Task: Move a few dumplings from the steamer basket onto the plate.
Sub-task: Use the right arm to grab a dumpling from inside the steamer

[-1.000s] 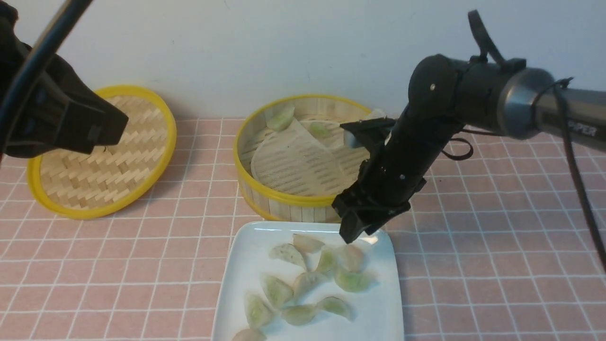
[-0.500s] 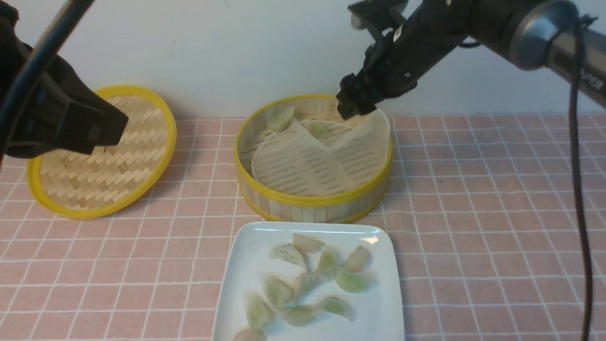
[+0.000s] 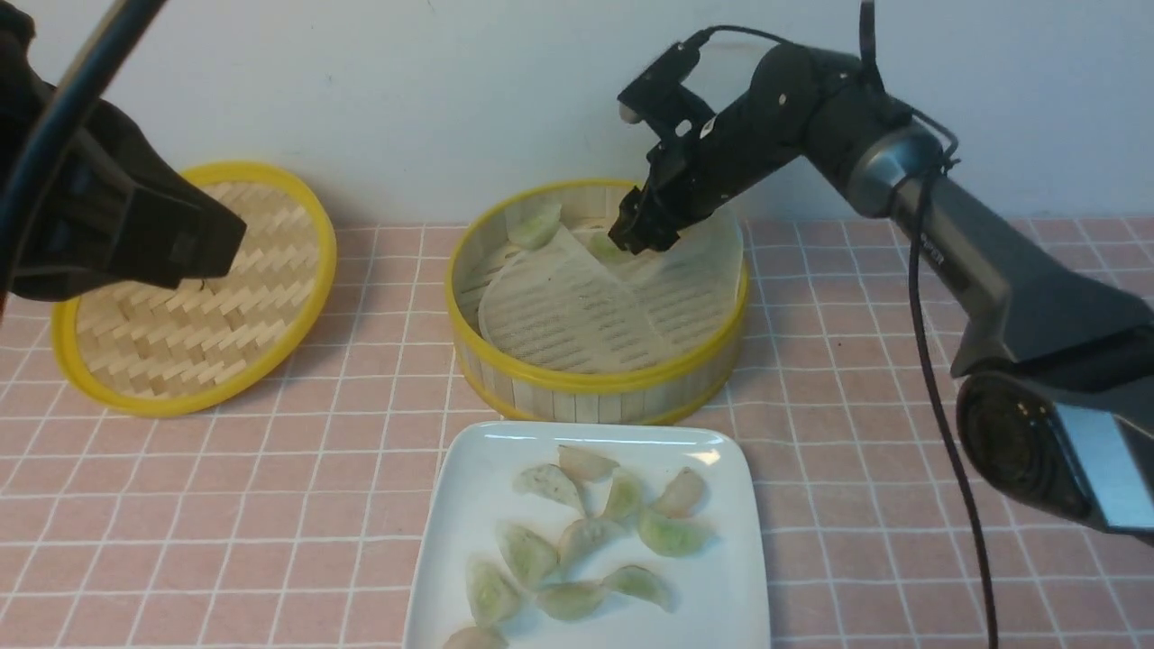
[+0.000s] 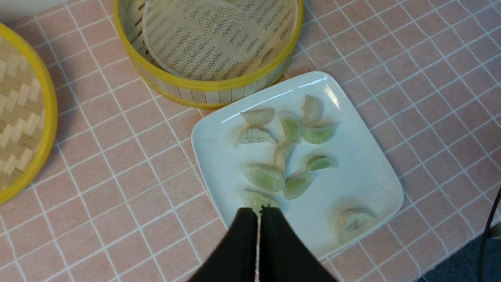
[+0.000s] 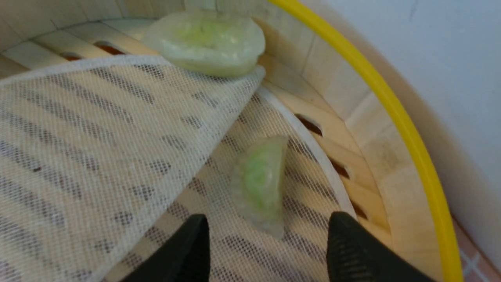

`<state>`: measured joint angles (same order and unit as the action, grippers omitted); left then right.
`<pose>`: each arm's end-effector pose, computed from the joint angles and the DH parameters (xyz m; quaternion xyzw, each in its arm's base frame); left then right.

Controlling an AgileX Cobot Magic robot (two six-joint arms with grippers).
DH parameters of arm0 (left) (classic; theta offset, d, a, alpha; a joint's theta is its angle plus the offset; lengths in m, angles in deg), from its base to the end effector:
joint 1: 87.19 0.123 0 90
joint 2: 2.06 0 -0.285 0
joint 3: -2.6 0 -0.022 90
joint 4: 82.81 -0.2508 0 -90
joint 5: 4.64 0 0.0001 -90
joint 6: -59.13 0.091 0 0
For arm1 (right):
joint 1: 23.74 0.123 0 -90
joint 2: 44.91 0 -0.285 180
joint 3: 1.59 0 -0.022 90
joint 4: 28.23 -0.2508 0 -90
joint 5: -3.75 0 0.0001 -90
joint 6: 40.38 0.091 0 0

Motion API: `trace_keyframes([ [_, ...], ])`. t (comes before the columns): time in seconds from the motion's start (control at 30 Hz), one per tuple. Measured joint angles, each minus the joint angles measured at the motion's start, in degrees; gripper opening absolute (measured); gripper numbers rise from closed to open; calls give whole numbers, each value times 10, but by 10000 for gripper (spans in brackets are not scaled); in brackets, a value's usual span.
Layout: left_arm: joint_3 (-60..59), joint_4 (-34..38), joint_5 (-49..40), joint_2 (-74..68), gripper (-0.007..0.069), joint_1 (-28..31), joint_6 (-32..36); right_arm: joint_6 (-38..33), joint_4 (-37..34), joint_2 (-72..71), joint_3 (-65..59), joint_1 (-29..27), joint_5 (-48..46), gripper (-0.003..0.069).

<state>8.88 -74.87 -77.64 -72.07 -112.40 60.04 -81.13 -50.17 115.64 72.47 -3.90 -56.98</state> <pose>0.1574 -0.0874 0.4560 0.2150 0.9021 -0.1449 0.3450 0.5229 0.2202 0.1844 -0.4385 0.8346 0.1322 0.3061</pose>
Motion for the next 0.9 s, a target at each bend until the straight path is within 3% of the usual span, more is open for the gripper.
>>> trace_keyframes([
  [0.4,0,0,0,0,-6,0,-13,-78,-18,39,3,0,42,371],
  [0.57,0,0,0,0,-6,0,-14,-111,-36,47,5,0,44,335],
  [0.67,0,0,0,0,-6,0,-14,-121,-46,52,8,0,45,281],
  [0.83,0,1,0,0,-6,0,-18,-128,-65,60,16,0,55,55],
  [0.9,0,1,0,0,-6,0,-18,-128,-64,61,26,0,43,13],
])
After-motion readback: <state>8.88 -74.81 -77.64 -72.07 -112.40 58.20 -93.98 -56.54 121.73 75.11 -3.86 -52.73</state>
